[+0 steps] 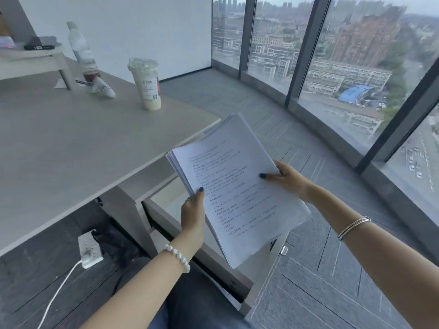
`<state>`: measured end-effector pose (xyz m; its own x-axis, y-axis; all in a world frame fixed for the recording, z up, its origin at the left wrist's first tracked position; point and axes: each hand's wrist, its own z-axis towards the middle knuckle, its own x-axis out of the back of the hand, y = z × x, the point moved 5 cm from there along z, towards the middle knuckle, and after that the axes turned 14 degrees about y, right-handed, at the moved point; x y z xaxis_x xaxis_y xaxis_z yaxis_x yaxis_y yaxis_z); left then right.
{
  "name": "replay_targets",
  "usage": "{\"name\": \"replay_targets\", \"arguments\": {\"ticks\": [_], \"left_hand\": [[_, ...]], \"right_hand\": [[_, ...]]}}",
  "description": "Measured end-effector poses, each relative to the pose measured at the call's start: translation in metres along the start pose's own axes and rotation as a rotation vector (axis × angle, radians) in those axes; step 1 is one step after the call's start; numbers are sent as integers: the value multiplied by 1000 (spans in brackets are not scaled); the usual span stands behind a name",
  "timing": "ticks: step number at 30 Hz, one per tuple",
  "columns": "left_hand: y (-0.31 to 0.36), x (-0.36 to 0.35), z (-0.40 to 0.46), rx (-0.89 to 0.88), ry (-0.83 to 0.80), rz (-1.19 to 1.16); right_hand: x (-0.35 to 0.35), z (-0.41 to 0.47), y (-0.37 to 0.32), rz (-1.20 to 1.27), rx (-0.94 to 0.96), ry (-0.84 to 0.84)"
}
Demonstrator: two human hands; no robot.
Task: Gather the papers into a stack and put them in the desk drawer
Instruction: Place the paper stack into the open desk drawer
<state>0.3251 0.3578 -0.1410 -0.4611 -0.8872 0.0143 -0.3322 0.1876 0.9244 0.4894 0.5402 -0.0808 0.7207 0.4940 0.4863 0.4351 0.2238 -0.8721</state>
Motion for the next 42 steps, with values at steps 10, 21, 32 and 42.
{"name": "replay_targets", "arguments": {"ticks": [10,21,32,42], "left_hand": [[23,19,65,-117,208,124],[139,13,27,-1168,-62,678],[158,14,139,-966,-254,1049],[149,15,142,-1024,-217,1156]], "right_hand": [[-19,49,23,-116,-92,-300],[-64,76,70,-144,-238,-458],[-103,79,101,-231,-369,-472],[-121,89,96,-590,-148,-311]]}}
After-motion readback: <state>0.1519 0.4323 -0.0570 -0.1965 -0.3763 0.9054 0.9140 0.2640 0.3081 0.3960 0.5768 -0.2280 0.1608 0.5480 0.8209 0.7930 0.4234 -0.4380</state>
